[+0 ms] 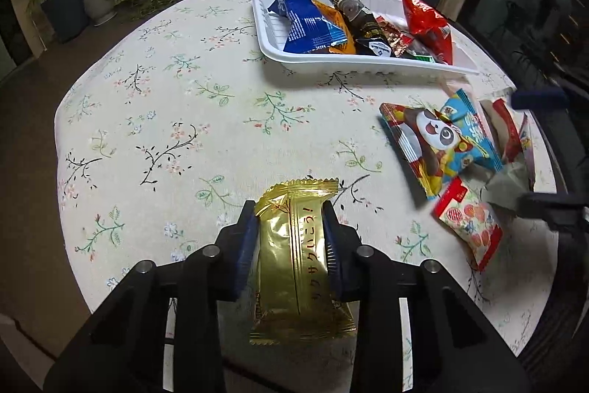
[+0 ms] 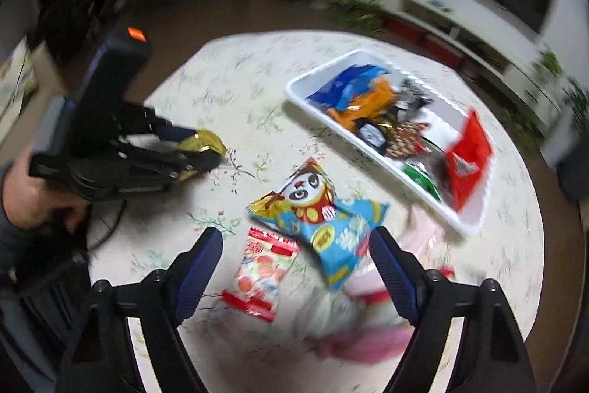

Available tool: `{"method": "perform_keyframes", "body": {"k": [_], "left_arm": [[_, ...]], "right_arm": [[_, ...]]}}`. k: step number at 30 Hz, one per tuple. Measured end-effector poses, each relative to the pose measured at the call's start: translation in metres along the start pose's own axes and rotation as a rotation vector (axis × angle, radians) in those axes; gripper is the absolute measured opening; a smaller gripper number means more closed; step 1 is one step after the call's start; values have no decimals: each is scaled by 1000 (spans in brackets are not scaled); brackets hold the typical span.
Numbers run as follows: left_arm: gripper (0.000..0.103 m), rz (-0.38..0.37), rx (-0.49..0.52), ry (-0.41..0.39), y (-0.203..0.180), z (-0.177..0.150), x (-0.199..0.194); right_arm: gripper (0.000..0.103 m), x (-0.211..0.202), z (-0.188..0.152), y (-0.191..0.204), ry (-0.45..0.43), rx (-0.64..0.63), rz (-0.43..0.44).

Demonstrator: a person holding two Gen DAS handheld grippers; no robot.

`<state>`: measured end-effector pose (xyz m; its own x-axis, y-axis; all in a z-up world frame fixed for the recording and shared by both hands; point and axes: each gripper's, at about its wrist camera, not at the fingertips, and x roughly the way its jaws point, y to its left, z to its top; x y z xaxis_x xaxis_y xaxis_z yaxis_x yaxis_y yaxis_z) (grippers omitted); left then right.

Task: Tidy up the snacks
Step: 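Grasp the gold wafer packet with the left tool while the right tool grasps the panda-print bag, then lower both packets into the white tray and open both tools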

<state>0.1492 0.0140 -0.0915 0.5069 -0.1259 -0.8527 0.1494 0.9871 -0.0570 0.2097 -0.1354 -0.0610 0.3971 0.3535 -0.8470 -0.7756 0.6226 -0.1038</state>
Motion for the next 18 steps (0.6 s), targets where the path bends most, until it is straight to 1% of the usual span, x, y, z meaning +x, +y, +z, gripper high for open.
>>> {"method": "perform_keyframes", "body": {"k": [3,4,5,6,13,16,18], "left_arm": [[31,-8,9,-5,0,-3,-2],[30,-12,10,-7,1,-4,-3],[30,-15,11,-8,1,-5,-3],[30,-18,12,-9,2,-5,-4],[30,-51,0,-16,5,-8,-8],[30,-60,-2,-16,6,-7,-8],[30,-66,-3,-16,6,-7,-9]], "right_arm": [[84,19,9,-2,66,-98,-13],[80,26,12,-4,92,-116,-6],[76,32,14,-7,111,-123,1],[76,36,16,-8,125,-129,3],[75,64,24,-10,231,-208,22],[75,76,26,-9,281,-235,15],[71,81,27,-10,303,-240,28]]}}
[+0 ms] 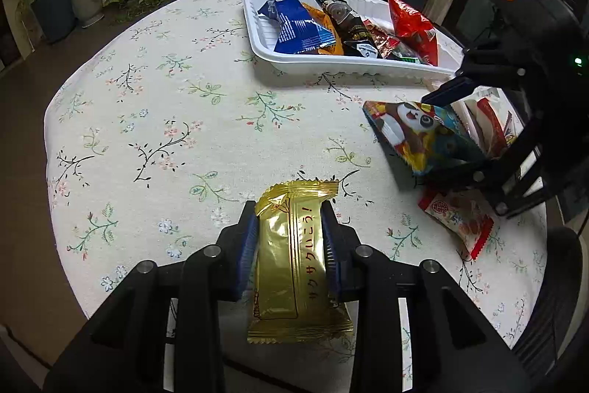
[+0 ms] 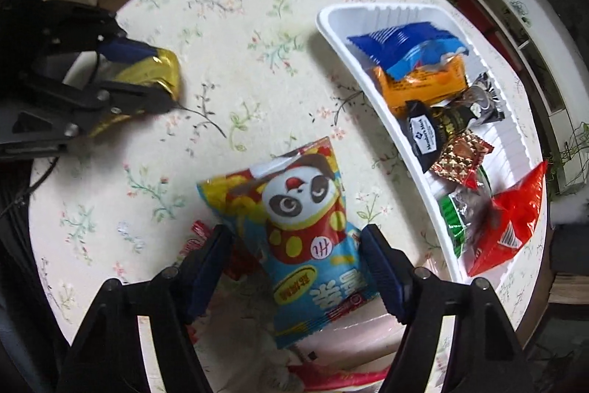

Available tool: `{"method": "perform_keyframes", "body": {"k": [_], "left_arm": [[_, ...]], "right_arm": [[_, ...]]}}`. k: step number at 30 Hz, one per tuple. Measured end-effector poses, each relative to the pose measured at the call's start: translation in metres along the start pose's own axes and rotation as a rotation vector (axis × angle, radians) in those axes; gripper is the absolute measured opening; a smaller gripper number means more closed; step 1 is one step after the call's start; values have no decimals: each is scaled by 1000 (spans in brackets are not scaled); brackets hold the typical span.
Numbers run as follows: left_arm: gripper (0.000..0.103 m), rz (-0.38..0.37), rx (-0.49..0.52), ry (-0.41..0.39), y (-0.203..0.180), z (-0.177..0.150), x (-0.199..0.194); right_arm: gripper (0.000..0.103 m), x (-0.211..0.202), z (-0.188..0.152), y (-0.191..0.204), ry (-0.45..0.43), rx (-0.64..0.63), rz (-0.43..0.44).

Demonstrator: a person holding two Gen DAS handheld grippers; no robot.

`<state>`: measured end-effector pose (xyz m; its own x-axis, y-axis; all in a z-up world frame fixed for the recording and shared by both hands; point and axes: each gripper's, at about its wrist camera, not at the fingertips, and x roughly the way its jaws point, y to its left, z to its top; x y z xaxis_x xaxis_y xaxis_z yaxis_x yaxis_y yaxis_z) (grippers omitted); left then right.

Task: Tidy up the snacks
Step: 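Lower both packets into the white tray and open both tools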

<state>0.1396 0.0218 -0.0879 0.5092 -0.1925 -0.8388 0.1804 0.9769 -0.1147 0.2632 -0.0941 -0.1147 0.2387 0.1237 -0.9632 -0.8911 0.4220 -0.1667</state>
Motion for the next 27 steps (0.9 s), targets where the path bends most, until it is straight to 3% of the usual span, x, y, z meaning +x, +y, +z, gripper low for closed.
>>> {"method": "perform_keyframes", "body": {"k": [3,8,11,19,27], "left_arm": [[30,-9,0,0,1,0,0],[30,-26,-12,-2,2,2,0],[30,-28,-20,-8,3,3,0],[30,-59,-63,-49,8,8,-15],[30,-135,-109,-106,11,42,-31]], "right_arm": [[65,2,3,-3,3,-2,22],[42,2,11,-4,-12,10,59],[37,-2,9,-5,-51,44,87],[35,-35,-14,-11,-244,197,152],[35,-78,-56,-30,-480,502,250]]}}
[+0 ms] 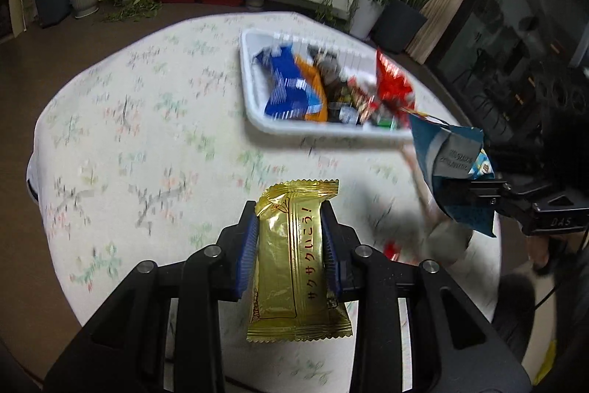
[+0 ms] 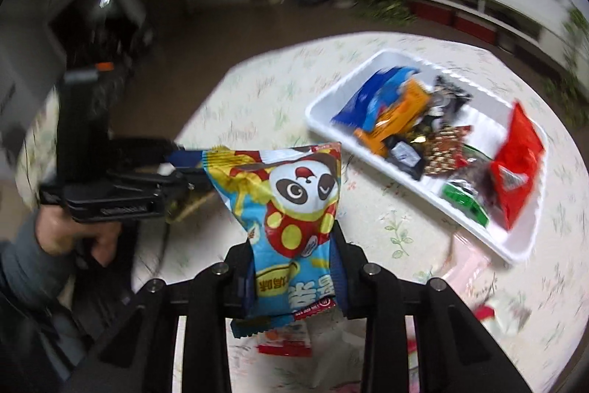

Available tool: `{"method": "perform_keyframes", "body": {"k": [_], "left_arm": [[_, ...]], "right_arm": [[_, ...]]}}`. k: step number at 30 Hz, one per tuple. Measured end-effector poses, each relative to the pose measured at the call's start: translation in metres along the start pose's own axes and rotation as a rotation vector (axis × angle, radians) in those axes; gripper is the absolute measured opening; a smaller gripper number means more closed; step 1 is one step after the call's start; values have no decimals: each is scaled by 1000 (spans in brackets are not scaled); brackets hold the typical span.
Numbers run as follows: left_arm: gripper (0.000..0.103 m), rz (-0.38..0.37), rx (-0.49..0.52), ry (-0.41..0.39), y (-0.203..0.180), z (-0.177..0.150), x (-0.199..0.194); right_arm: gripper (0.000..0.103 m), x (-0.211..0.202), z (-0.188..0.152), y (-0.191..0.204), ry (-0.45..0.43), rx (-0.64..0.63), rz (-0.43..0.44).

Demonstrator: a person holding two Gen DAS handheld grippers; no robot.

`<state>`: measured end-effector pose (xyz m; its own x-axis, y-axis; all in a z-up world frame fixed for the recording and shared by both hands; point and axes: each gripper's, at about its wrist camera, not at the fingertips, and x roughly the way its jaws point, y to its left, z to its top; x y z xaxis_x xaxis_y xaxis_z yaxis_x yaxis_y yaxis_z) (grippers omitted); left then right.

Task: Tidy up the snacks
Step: 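Lower both packets into the white tray and open both tools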

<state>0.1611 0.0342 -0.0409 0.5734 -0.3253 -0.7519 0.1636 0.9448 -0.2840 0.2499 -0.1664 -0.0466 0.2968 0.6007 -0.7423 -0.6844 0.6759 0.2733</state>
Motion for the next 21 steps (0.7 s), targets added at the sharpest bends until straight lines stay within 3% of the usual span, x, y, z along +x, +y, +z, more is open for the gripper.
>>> {"method": "perform_keyframes", "body": {"k": [3,7,10,16,21], "left_arm": [[30,-6,19,-33,-8,26,-5],[30,-10,45,-78,-21,70,-1],[30,-3,68,-102,-32,106,10],[30,11,77,-98,-43,158,55],[30,43,101,-56,-46,168,99]], "right_arm": [[35,-22,7,-23,-75,118,-31],[35,-41,29,-58,-149,264,-182],[35,-47,46,-74,-173,317,-239],[35,-25,83,-90,-138,326,-330],[35,13,98,-110,-82,365,-352]]}}
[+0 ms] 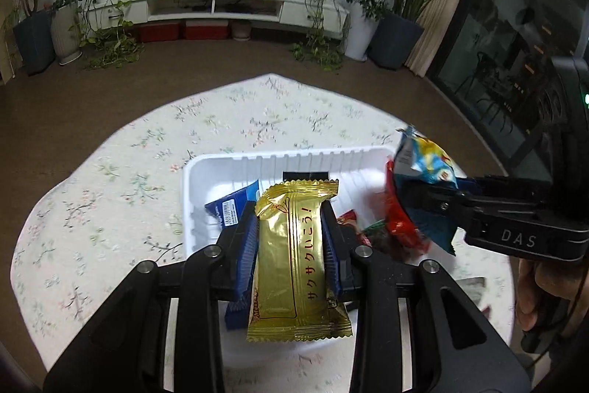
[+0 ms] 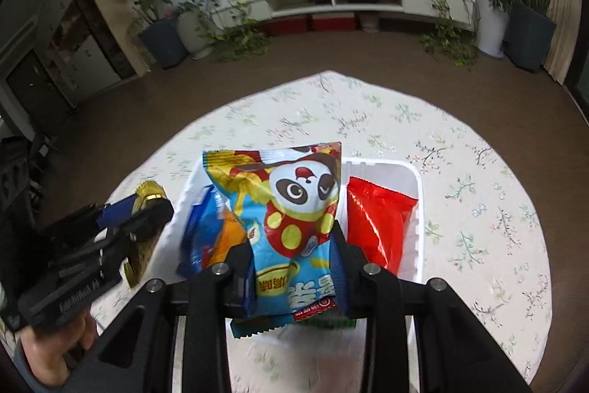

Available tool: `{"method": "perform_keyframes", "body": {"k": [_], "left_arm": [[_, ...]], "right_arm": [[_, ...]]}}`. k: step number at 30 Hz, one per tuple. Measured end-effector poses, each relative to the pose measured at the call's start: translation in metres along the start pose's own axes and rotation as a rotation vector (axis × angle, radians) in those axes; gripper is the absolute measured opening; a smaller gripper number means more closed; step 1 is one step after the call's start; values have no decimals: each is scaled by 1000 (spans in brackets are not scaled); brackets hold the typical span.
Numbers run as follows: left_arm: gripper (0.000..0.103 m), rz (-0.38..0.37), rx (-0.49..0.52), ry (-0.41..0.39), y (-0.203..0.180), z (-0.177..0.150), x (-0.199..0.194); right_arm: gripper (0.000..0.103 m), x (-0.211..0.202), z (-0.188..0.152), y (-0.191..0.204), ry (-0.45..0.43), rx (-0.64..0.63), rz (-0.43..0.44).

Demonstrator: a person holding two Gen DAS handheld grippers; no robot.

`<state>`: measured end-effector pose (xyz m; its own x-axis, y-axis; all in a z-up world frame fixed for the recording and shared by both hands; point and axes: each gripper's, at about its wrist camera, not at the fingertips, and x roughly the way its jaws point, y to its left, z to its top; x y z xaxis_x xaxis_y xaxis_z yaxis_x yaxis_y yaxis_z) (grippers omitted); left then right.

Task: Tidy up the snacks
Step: 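Lower both packets into the white tray and open both tools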

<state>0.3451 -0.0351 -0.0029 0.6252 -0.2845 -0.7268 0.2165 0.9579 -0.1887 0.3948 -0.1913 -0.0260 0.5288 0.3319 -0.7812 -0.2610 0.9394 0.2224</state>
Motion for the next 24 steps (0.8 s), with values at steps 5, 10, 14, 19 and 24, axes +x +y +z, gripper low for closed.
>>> {"method": "perform_keyframes", "body": {"k": [5,10,14,19,24], "left_arm": [[30,-2,-3,25,4,-9,33],[30,8,-8,40,6,-15,54],[32,32,9,47,7,-18,67],[32,42,3,55,11,-22,80],[34,29,12,46,9,-28,87]], "right_arm": [[35,29,-1,-4,38,2,-34],[35,49,-2,-7,70,9,-51],[36,59,-4,-3,92,-1,-68],[37,68,-5,-1,98,-6,-93],[40,79,-8,-1,116,-5,-106]]}}
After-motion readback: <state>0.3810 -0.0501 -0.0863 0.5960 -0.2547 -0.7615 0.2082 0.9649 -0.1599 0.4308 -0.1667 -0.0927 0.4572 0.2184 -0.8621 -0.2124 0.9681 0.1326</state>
